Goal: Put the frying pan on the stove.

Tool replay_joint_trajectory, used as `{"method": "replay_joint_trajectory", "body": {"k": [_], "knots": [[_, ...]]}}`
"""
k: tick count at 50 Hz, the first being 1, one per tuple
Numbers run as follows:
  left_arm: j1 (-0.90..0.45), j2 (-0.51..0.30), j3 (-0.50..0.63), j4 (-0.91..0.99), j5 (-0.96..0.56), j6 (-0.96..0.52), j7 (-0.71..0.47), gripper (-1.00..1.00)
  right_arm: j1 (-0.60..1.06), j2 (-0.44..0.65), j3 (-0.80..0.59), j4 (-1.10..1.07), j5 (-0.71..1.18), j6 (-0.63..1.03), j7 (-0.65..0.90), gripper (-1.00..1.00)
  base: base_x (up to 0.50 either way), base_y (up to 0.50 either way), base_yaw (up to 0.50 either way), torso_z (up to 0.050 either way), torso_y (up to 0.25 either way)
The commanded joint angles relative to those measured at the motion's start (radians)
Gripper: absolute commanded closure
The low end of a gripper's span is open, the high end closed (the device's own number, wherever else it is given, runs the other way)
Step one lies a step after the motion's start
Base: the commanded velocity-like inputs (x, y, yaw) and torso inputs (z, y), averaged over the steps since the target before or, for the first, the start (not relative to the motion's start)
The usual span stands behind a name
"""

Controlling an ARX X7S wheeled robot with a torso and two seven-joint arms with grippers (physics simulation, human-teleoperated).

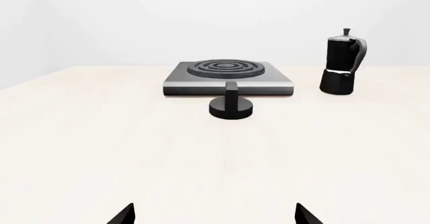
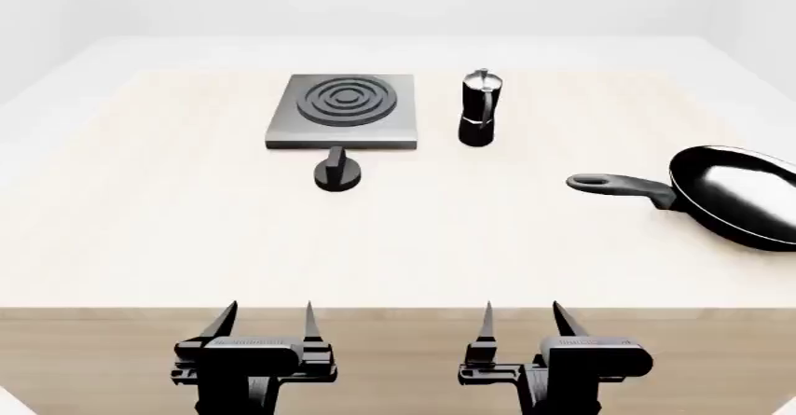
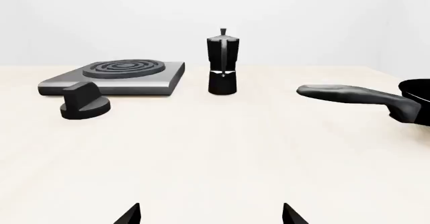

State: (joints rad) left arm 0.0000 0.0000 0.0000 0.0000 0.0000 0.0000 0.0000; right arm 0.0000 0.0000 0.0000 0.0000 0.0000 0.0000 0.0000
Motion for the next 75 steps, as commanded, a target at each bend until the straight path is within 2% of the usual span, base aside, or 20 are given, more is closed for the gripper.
{"method": "replay_joint_trajectory", "body": {"k": [1,13,21,35,50,54,57,61,75], "knots": [[-0.003,-0.016,0.019,-0.013,-0.013,0.011,-0.018,-1.00,-0.003,0.014,-0.017,-0.004,0.021,-0.001,0.022,-1.00,0.00,0.00,0.00,0.000,0.000],[0.004,-0.051,0.070,0.009,-0.043,-0.033,-0.051,-1.00,-0.009,0.047,-0.049,-0.008,0.079,-0.007,0.057,-1.00,0.00,0.00,0.00,0.000,0.000],[0.026,-0.067,0.066,0.024,-0.047,0.008,-0.089,-1.00,-0.052,0.070,-0.076,-0.065,0.065,-0.013,0.079,-1.00,0.00,0.00,0.00,0.000,0.000],[0.094,-0.116,0.098,0.391,-0.046,-0.145,-0.103,-1.00,-0.091,0.105,-0.097,-0.358,0.057,0.104,0.116,-1.00,0.00,0.00,0.00,0.000,0.000],[0.095,-0.152,0.086,0.772,-0.065,-0.341,-0.133,-1.00,-0.097,0.140,-0.106,-0.674,0.083,0.275,0.142,-1.00,0.00,0.00,0.00,0.000,0.000],[0.088,-0.152,0.061,0.867,-0.114,-0.389,-0.135,-1.00,-0.090,0.149,-0.107,-0.769,0.089,0.330,0.151,-1.00,0.00,0.00,0.00,0.000,0.000],[0.082,-0.159,0.060,0.908,-0.116,-0.419,-0.142,-1.00,-0.086,0.154,-0.105,-0.815,0.095,0.353,0.156,-1.00,0.00,0.00,0.00,0.000,0.000],[0.098,-0.164,0.052,0.918,-0.118,-0.388,-0.146,-1.00,-0.081,0.160,-0.096,-0.867,0.106,0.384,0.165,-1.00,0.00,0.00,0.00,0.000,0.000],[0.096,-0.182,0.056,0.985,-0.122,-0.427,-0.169,-1.00,-0.074,0.177,-0.059,-0.932,0.133,0.416,0.190,-1.00,0.00,0.00,0.00,0.000,0.000]]}}
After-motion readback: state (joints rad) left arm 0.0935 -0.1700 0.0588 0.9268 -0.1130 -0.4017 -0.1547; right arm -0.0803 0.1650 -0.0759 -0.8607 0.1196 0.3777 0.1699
